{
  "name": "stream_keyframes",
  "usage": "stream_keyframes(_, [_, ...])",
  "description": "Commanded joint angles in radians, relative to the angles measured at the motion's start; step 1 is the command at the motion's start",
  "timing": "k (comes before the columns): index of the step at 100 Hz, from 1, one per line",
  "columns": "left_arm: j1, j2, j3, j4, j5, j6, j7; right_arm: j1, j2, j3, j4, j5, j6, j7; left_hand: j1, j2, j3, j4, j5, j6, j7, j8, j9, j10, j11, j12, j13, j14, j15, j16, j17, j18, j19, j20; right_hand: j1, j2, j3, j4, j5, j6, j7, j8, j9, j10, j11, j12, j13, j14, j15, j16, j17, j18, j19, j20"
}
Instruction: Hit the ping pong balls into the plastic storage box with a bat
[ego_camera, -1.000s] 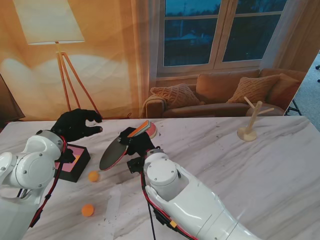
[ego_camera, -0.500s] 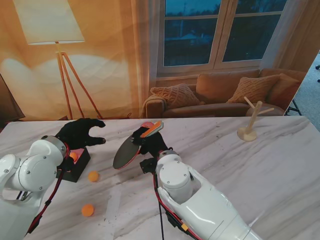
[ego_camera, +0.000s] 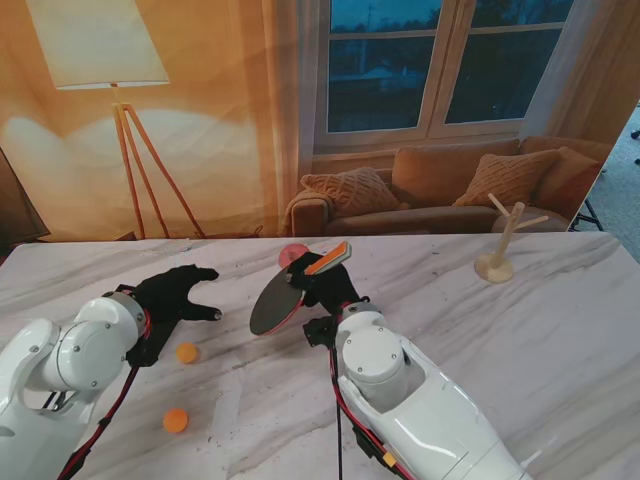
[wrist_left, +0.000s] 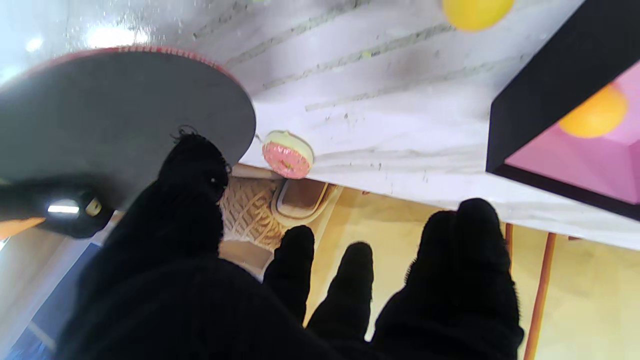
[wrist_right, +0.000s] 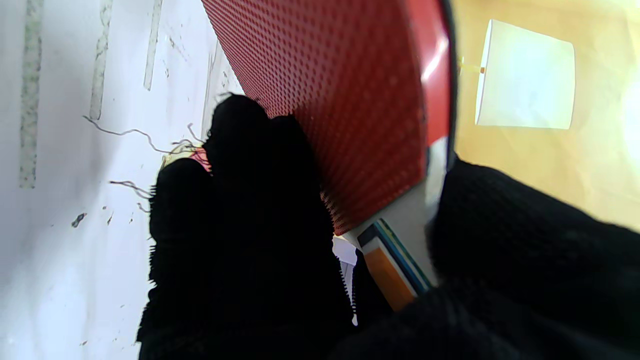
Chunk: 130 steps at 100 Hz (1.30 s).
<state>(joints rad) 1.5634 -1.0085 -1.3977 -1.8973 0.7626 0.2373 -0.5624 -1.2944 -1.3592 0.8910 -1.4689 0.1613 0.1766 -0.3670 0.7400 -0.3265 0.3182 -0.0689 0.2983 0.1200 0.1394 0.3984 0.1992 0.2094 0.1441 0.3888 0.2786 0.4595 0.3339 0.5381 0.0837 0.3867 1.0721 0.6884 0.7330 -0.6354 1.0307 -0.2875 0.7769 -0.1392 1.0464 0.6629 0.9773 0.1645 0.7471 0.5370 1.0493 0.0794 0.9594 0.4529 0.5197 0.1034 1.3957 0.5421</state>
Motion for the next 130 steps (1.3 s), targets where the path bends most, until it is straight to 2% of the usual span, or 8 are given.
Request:
stream_keyframes(1, [0.006,0.004,0.015,0.025,0.005,0.006,-0.033,-0.007,0.007,0.009,-0.007,-0.005,-0.002,0.007,0.024,0.003,0.045,0.044,-0.044,-0.015,-0.011,-0.01,-0.045,-0.017,-0.024,-0.009,-0.052,0.008,-0.016,-0.007,0.01,0.028,-0.003,-0.022,0.149,0.068,0.199,0.026,0.193,-0.03,0.133,0.074,0.062,-0.217,0.033,0.024,-0.065,-0.092,-0.057,0.008,-0.007,-0.036,0.009,0.02])
stream_keyframes(15, [-0.001,0.009,0.042,0.053,0.015,0.022,-0.056,-0.017,0.012,0.025,-0.015,-0.015,-0.009,0.003,-0.006,-0.013,0.193,0.052,-0.073,-0.021,-0.013,-0.006,-0.063,-0.024,-0.028,-0.007,-0.057,0.012,-0.006,-0.004,0.025,0.03,0.011,-0.038,0.148,0.068,0.198,0.026,0.193,-0.03,0.134,0.073,0.061,-0.217,0.033,0.024,-0.065,-0.09,-0.056,0.007,-0.006,-0.035,0.011,0.02])
stream_keyframes(34, [-0.009,0.01,0.075,0.093,0.026,0.041,-0.053,-0.029,0.017,0.042,-0.024,-0.023,-0.017,-0.002,-0.019,-0.013,0.127,0.029,-0.072,-0.028,0.002,0.009,-0.064,-0.027,-0.027,0.006,-0.065,0.013,-0.002,-0.004,0.008,0.052,-0.033,-0.079,0.148,0.069,0.197,0.026,0.193,-0.03,0.134,0.072,0.061,-0.216,0.033,0.023,-0.065,-0.09,-0.056,0.006,-0.007,-0.036,0.011,0.02])
stream_keyframes(49, [-0.021,0.012,0.105,0.129,0.038,0.045,-0.054,-0.033,0.017,0.05,-0.027,-0.024,-0.026,-0.011,0.001,-0.017,0.126,0.037,-0.055,-0.055,0.03,0.03,-0.062,-0.028,-0.014,0.024,-0.054,0.017,0.015,0.007,0.024,0.049,-0.011,-0.078,0.148,0.07,0.196,0.026,0.192,-0.03,0.134,0.071,0.062,-0.215,0.034,0.024,-0.065,-0.089,-0.054,0.006,-0.007,-0.035,0.012,0.02])
stream_keyframes(65, [-0.03,0.01,0.133,0.17,0.058,0.044,-0.035,-0.036,0.019,0.054,-0.028,-0.025,-0.034,-0.011,-0.024,-0.063,0.338,0.049,-0.065,-0.078,0.117,0.098,-0.063,-0.013,0.026,0.126,-0.022,0.023,0.104,0.085,0.087,0.02,0.08,-0.065,0.148,0.071,0.195,0.026,0.192,-0.03,0.134,0.07,0.062,-0.215,0.033,0.024,-0.065,-0.088,-0.053,0.006,-0.007,-0.036,0.013,0.02])
stream_keyframes(72, [-0.031,0.009,0.142,0.184,0.064,0.044,-0.024,-0.036,0.018,0.055,-0.028,-0.025,-0.036,-0.013,-0.024,-0.074,0.383,0.051,-0.076,-0.08,0.147,0.117,-0.064,-0.008,0.037,0.159,-0.009,0.02,0.136,0.112,0.11,0.013,0.1,-0.058,0.148,0.071,0.194,0.026,0.192,-0.03,0.134,0.07,0.062,-0.215,0.034,0.024,-0.065,-0.088,-0.053,0.006,-0.007,-0.036,0.013,0.02])
stream_keyframes(104, [-0.032,0.007,0.161,0.22,0.092,0.049,0.002,-0.037,0.016,0.054,-0.027,-0.023,-0.041,-0.021,-0.012,-0.11,0.489,0.048,-0.107,-0.078,0.25,0.169,-0.062,0.003,0.1,0.291,0.053,0.019,0.287,0.248,0.215,-0.04,0.193,-0.024,0.148,0.071,0.193,0.026,0.192,-0.03,0.135,0.069,0.062,-0.215,0.033,0.024,-0.065,-0.088,-0.052,0.005,-0.008,-0.035,0.013,0.02])
stream_keyframes(130, [-0.037,0.002,0.182,0.254,0.119,0.053,0.043,-0.039,0.015,0.059,-0.029,-0.024,-0.043,-0.03,0.004,-0.141,0.579,0.041,-0.12,-0.059,0.371,0.244,-0.047,0.034,0.205,0.364,0.222,0.033,0.391,0.265,0.296,-0.101,0.213,-0.042,0.148,0.071,0.193,0.027,0.192,-0.03,0.135,0.068,0.064,-0.215,0.034,0.025,-0.064,-0.088,-0.051,0.005,-0.007,-0.035,0.014,0.02])
